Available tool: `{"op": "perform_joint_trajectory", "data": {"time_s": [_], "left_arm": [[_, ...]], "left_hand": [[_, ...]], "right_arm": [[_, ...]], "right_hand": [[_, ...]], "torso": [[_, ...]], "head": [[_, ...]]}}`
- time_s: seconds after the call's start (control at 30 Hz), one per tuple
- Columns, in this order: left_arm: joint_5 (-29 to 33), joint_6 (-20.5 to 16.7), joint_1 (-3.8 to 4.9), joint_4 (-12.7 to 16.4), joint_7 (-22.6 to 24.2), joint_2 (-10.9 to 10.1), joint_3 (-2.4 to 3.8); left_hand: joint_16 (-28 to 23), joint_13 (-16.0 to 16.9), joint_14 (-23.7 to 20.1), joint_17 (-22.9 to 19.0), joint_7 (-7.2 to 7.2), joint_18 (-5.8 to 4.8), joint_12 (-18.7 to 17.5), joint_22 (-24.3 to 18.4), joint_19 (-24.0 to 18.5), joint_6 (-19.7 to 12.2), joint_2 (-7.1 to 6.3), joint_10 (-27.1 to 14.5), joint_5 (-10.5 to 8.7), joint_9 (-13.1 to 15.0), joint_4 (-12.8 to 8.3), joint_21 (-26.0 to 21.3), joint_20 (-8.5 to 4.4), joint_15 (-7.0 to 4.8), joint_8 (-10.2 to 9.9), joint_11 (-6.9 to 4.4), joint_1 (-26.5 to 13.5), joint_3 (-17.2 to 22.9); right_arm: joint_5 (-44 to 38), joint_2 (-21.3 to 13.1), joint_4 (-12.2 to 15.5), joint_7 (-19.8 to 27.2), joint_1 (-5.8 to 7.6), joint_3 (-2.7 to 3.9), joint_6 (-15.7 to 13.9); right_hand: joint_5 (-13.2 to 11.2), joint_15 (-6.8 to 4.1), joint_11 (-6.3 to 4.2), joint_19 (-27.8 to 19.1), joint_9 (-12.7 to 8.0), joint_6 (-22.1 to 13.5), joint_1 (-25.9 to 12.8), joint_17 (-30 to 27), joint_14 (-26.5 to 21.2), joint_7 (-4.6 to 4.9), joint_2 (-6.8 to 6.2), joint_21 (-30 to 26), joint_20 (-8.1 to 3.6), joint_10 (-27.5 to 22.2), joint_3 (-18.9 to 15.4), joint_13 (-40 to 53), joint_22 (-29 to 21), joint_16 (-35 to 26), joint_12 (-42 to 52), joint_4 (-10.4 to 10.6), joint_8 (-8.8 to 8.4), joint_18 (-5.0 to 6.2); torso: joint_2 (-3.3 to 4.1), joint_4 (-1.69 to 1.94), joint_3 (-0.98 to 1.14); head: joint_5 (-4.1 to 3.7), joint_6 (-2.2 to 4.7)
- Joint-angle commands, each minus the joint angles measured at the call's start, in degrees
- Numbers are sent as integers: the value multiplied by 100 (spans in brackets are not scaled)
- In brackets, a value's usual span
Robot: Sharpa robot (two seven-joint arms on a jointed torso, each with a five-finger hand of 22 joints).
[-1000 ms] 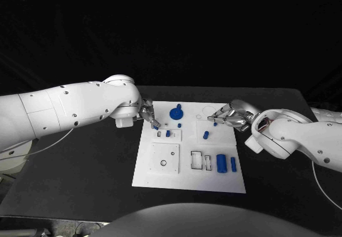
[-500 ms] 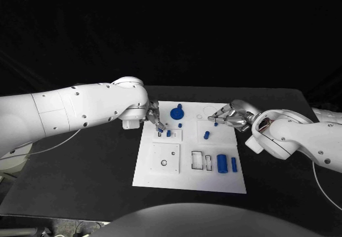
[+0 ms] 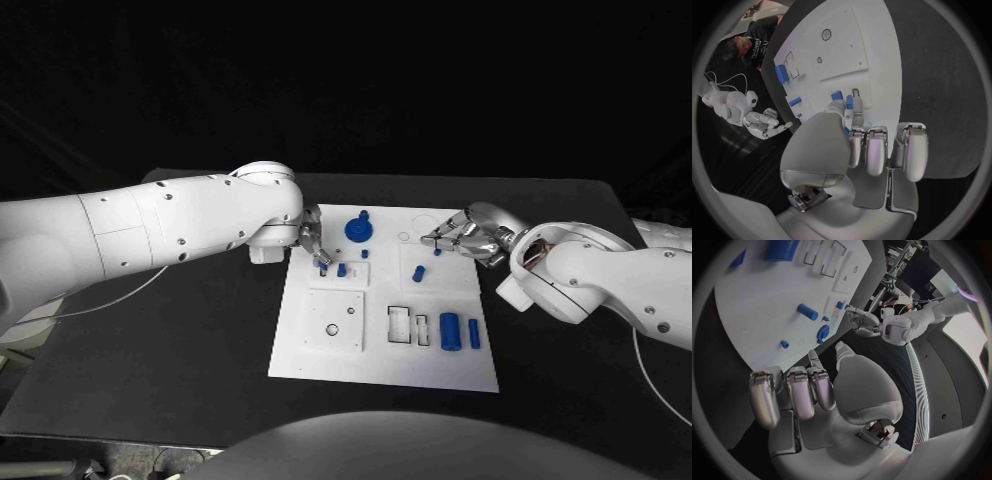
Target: Assemble the parts on the task board
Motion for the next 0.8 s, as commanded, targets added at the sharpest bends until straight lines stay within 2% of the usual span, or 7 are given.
{"op": "perform_joint_trajectory", "data": {"time_s": [0.03, 0.2, 0.5, 0.8], "left_arm": [[-76, 128, -18, -6, -727, 11, 1], [-106, 103, -36, -12, -725, -1, 1], [-145, 91, -53, -28, -685, -7, 1], [-149, 137, -80, -71, -667, 6, 1]], "left_hand": [[15, 1510, 606, 1507, -21, -86, 14, 1509, 592, 47, 25, 596, -4, 11, -6, 14, -17, -30, 14, -25, 52, 34], [15, 1510, 606, 1507, -19, -86, 14, 1509, 592, 43, 28, 596, -11, 12, -5, 14, -17, -31, 12, -23, 51, 44], [15, 1510, 606, 1507, -16, -86, 14, 1509, 592, 40, 31, 596, -16, 13, -4, 14, -16, -32, 10, -21, 51, 53], [15, 1510, 606, 1507, -9, -86, 14, 1509, 592, 24, 36, 596, -33, 14, -1, 14, -17, -30, 1, -14, 44, 77]], "right_arm": [[-63, 0, 14, 39, -4, 0, 5], [-63, -1, 17, 37, -4, 0, 13], [-63, 9, 14, 37, -4, 0, 28], [-62, 4, 10, 31, -4, 0, 35]], "right_hand": [[32, 44, 44, 610, -8, -17, 32, 1506, 587, 27, 40, 26, 48, 611, -11, 1508, 1509, 23, -29, -12, 23, -81], [32, 44, 44, 610, -8, -17, 32, 1506, 587, 27, 40, 26, 48, 611, -11, 1508, 1509, 23, -29, -12, 23, -81], [34, 44, 44, 610, -8, -17, 34, 1506, 587, 27, 43, 26, 48, 611, -11, 1508, 1509, 23, -29, -13, 24, -81], [34, 44, 44, 610, -8, -17, 34, 1506, 587, 27, 43, 26, 48, 611, -11, 1508, 1509, 23, -29, -13, 24, -81]], "torso": [[-2, -1, 1], [-9, 10, 2], [-10, -3, 4], [-5, 3, 3]], "head": [[-6, 1], [-9, 1], [4, 1], [-7, 1]]}}
